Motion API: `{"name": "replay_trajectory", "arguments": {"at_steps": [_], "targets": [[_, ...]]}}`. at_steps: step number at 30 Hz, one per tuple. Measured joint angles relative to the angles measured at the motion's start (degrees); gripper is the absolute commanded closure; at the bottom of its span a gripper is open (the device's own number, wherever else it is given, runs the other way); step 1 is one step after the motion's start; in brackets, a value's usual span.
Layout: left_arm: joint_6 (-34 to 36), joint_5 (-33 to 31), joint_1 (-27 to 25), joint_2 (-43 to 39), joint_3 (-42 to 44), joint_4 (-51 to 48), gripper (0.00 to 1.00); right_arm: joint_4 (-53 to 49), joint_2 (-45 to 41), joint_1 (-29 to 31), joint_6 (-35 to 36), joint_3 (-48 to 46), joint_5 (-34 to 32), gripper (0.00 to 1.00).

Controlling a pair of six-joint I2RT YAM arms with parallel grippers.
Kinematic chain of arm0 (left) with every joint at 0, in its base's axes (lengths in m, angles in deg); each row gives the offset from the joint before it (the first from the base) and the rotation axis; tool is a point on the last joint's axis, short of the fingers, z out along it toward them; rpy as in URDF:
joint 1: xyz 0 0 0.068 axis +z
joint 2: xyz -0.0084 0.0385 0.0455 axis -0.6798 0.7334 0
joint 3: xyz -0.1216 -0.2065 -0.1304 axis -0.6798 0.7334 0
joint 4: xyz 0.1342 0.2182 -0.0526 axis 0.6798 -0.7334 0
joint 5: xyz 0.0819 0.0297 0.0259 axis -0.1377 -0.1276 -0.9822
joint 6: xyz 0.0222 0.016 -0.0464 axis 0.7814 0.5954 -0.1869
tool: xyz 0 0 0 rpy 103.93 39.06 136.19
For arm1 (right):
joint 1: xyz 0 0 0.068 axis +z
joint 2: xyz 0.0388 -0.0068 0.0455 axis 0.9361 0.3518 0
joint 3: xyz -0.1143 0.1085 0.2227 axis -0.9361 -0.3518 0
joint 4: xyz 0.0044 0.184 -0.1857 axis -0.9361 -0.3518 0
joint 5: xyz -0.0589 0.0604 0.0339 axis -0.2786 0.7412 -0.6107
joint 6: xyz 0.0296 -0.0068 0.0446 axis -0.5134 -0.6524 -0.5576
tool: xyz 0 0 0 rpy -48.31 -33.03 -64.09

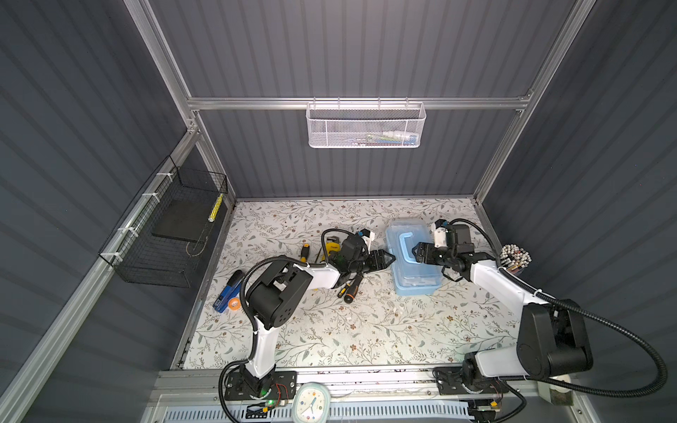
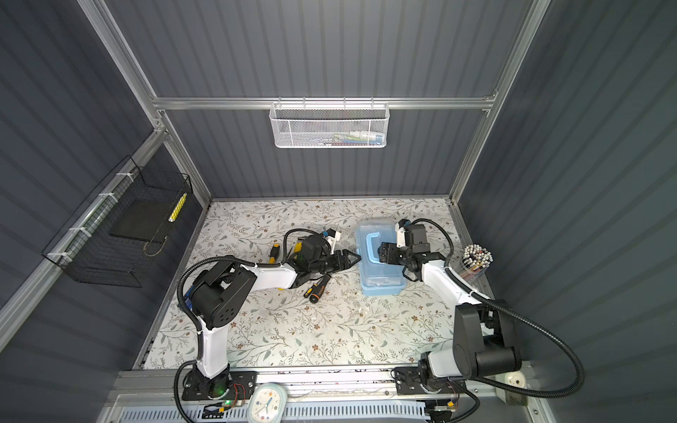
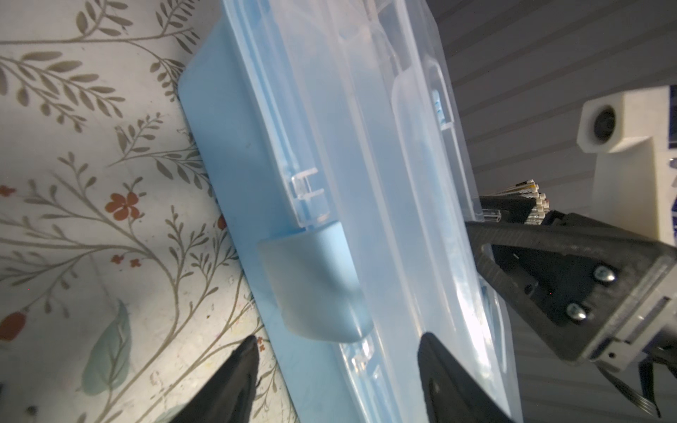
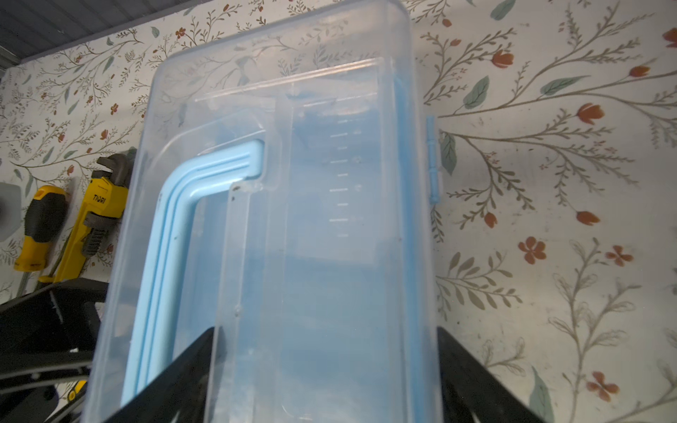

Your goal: Pack the tool kit

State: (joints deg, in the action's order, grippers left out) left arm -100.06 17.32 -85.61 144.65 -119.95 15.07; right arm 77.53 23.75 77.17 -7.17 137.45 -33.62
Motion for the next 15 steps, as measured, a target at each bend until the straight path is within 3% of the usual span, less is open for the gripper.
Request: {"name": "replay_trajectory", "arguments": {"at_steps": [15], "targets": [[1.81,-0.66,-0.42,0.00,-6.80,-1.79,0.28,9.99,-4.02,-5.81,-5.20,-8.04,10.62,0.16]]}}
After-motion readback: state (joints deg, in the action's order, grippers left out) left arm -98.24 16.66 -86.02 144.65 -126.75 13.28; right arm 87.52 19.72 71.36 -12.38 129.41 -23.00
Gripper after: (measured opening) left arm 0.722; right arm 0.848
